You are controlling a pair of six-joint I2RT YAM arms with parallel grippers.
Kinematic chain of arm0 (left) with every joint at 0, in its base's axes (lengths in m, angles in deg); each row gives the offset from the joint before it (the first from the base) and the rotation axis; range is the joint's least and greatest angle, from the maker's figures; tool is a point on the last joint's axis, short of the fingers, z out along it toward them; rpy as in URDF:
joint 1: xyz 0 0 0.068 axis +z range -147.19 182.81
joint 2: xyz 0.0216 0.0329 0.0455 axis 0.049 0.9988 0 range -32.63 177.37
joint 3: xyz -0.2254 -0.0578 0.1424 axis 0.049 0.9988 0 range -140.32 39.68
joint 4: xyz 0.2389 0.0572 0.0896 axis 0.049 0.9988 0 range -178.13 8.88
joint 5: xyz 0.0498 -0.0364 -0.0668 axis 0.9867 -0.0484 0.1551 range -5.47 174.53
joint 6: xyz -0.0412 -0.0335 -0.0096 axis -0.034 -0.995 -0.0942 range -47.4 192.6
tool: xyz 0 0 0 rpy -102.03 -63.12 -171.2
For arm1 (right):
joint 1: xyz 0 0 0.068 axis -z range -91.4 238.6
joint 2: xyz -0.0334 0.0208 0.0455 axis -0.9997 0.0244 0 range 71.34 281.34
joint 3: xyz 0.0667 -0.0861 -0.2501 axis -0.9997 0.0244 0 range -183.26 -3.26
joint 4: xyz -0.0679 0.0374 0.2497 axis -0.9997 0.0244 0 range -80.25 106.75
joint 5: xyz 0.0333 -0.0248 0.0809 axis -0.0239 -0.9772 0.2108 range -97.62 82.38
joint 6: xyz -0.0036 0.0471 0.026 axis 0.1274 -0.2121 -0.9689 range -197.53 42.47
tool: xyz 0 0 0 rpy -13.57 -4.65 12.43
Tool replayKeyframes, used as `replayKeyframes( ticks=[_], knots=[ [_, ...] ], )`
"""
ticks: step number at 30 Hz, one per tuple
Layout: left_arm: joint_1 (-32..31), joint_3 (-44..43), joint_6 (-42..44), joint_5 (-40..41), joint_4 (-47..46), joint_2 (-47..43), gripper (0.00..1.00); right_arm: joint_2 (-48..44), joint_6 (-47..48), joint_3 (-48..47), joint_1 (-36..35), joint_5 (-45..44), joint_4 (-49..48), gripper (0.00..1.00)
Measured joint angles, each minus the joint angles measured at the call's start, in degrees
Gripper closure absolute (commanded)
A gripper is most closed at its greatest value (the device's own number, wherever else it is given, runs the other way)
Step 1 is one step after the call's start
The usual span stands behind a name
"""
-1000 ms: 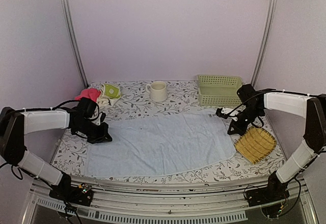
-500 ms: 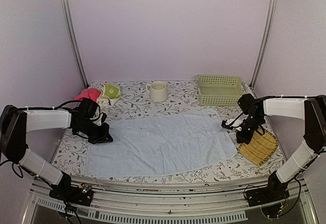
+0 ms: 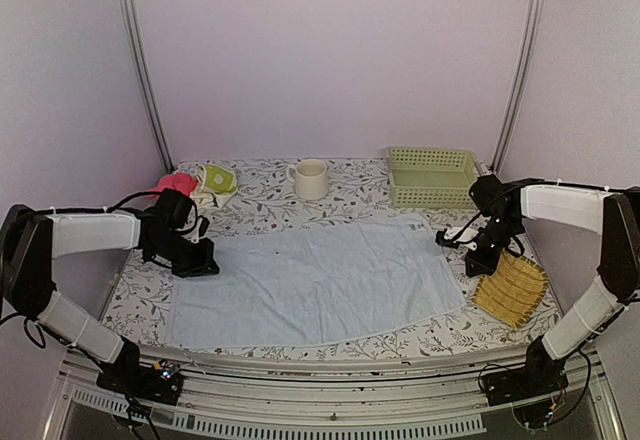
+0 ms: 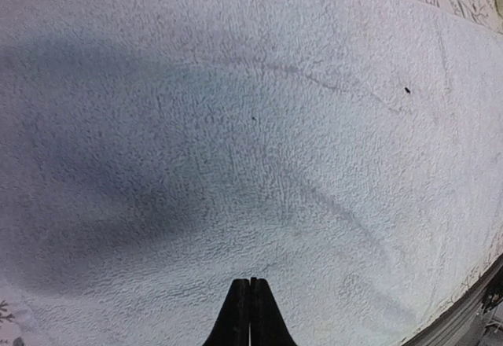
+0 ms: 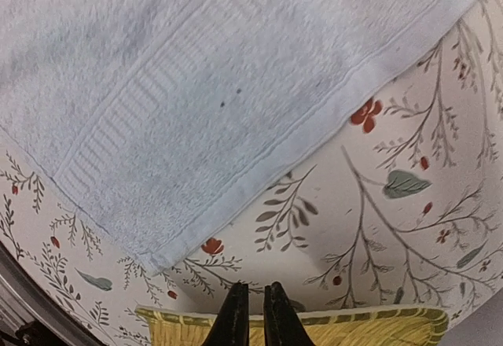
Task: Roll the towels
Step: Smooth out the towel at the center of the board.
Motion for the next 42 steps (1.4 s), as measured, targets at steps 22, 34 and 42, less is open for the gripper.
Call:
replayKeyframes(
  ticks=[22, 34, 42],
  knots=[
    [18.0, -3.5, 1.2, 4.9, -14.9, 1.9, 0.56, 25.1, -22.1, -25.9, 5.6, 15.6, -23.1, 0.77],
    [20.9, -3.1, -0.3, 4.3, -16.7, 4.5, 0.64, 31.0, -25.9, -28.0, 4.0, 13.9, -27.9, 0.73],
    [21.1, -2.7, -0.4, 4.8, -17.3, 4.5, 0.65, 33.3, -25.5, -27.9, 1.4, 6.9, -30.6, 0.80]
  ],
)
